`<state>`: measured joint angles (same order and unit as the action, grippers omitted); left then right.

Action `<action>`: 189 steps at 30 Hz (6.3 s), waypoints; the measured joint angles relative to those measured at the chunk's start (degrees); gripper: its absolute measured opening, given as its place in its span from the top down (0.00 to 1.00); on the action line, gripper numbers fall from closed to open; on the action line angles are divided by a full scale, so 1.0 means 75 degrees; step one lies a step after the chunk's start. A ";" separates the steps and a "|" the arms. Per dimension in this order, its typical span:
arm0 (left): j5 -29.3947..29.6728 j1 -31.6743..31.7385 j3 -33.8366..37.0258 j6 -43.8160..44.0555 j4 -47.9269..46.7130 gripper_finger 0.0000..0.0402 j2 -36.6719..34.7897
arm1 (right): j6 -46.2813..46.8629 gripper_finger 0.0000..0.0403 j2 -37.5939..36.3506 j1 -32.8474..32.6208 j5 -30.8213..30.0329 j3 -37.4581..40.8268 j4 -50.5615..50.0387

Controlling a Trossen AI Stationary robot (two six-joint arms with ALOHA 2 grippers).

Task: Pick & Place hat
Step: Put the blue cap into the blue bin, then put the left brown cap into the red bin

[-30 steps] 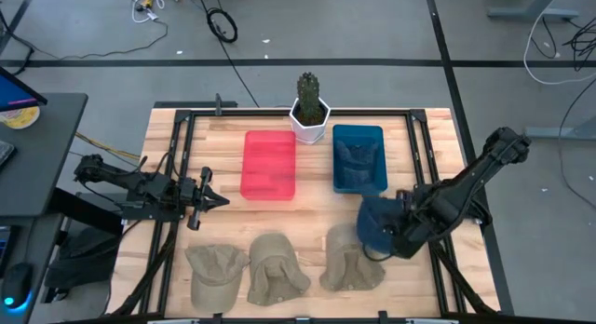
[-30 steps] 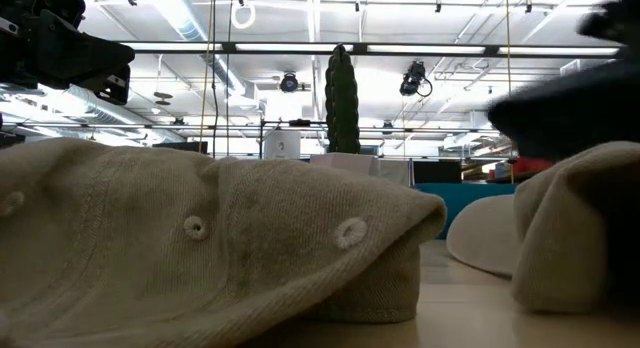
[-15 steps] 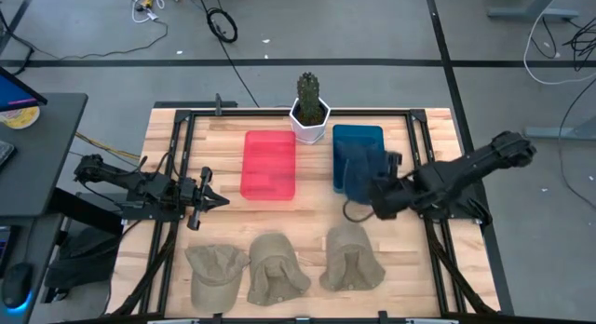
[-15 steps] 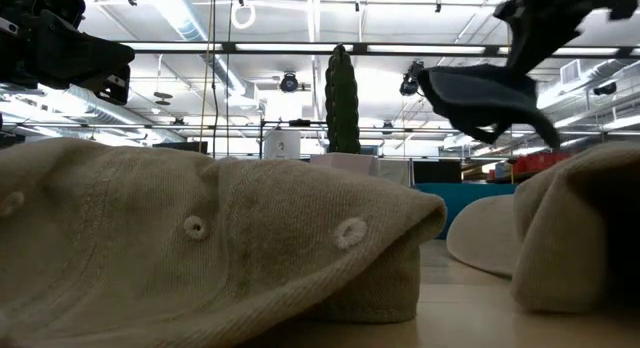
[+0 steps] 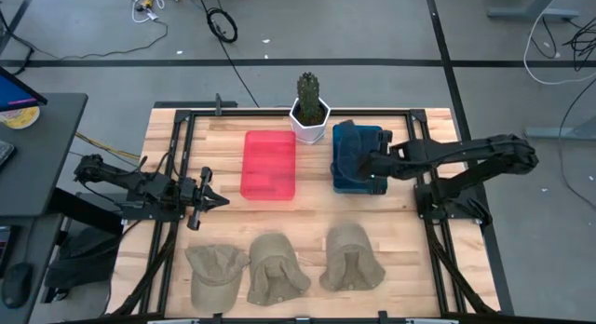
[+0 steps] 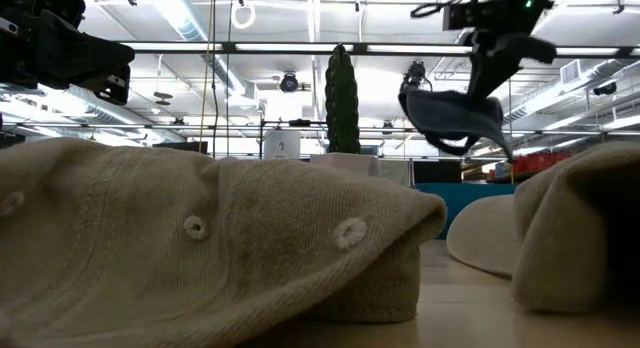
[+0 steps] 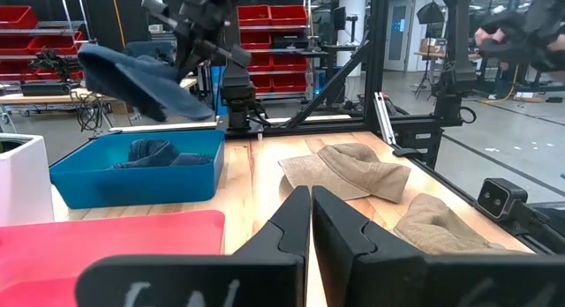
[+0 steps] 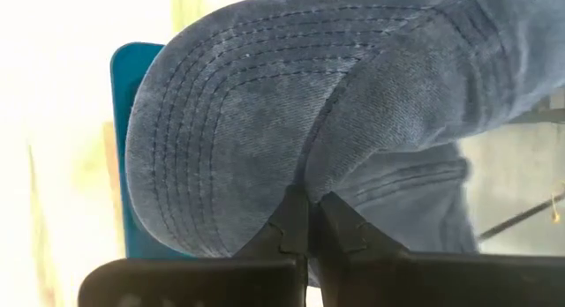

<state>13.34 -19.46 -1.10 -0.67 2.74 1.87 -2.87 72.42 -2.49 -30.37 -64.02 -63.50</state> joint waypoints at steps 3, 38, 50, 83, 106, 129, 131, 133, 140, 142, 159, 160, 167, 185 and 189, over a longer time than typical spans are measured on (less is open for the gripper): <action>0.0001 0.0000 0.0000 0.0000 0.0000 0.95 0.0000 | -0.0521 1.00 0.0003 0.0260 0.0480 0.0481 0.0625; 0.0001 0.0000 0.0001 0.0001 0.0000 0.95 -0.0003 | -0.0849 0.80 0.0070 0.1328 0.1868 0.2683 0.3344; 0.0001 0.0000 0.0000 0.0000 -0.0002 0.95 -0.0002 | -0.0409 0.68 0.0193 0.1616 0.1830 0.1975 0.4200; 0.0001 0.0000 0.0001 0.0000 0.0000 0.95 -0.0002 | -0.0206 1.00 0.2788 0.3006 0.2852 0.1976 0.5683; 0.0001 0.0000 0.0003 0.0000 -0.0001 0.95 -0.0003 | 0.1729 1.00 -0.0470 0.2985 0.1602 0.1984 0.2120; 0.0000 0.0000 0.0002 0.0000 -0.0001 0.95 -0.0001 | 0.1581 1.00 0.0745 0.3742 0.2191 0.3844 0.4873; -0.0001 0.0000 0.0000 0.0002 0.0000 0.95 -0.0002 | 0.1576 1.00 0.0624 0.3744 0.2191 0.3837 0.4808; 0.0000 0.0000 0.0001 0.0000 0.0000 0.95 -0.0003 | 0.1576 1.00 0.0474 0.3744 0.2188 0.3774 0.4707; 0.0001 0.0000 0.0000 0.0000 -0.0002 0.95 0.0000 | 0.1643 1.00 -0.0127 0.3735 0.2191 0.3512 0.4515; -0.0001 0.0000 0.0003 0.0000 0.0000 0.95 -0.0002 | 0.1687 1.00 -0.0322 0.3735 0.2191 0.3440 0.4470; 0.0001 0.0000 0.0003 0.0000 0.0000 0.95 -0.0003 | 0.4122 0.94 -0.1507 0.3224 0.2597 0.3053 0.5536; 0.0001 0.0000 0.0000 0.0000 0.0000 0.95 -0.0003 | 0.3966 0.94 -0.1507 0.2992 0.2804 0.3152 0.5956; 0.0001 0.0000 0.0002 0.0000 0.0000 0.95 0.0000 | 0.2438 0.94 -0.1527 0.1080 0.3985 0.3961 0.9541; 0.0001 0.0000 0.0000 0.0000 0.0000 0.95 -0.0001 | 0.0924 0.94 -0.4341 -0.1301 0.4319 0.6571 1.2779; -0.0001 0.0000 0.0003 0.0000 0.0000 0.95 0.0000 | 0.0531 0.94 -0.5232 -0.1301 0.4336 0.6769 1.2448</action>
<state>13.33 -19.46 -1.08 -0.67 2.74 1.87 1.11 33.18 -12.25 2.15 -13.26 29.86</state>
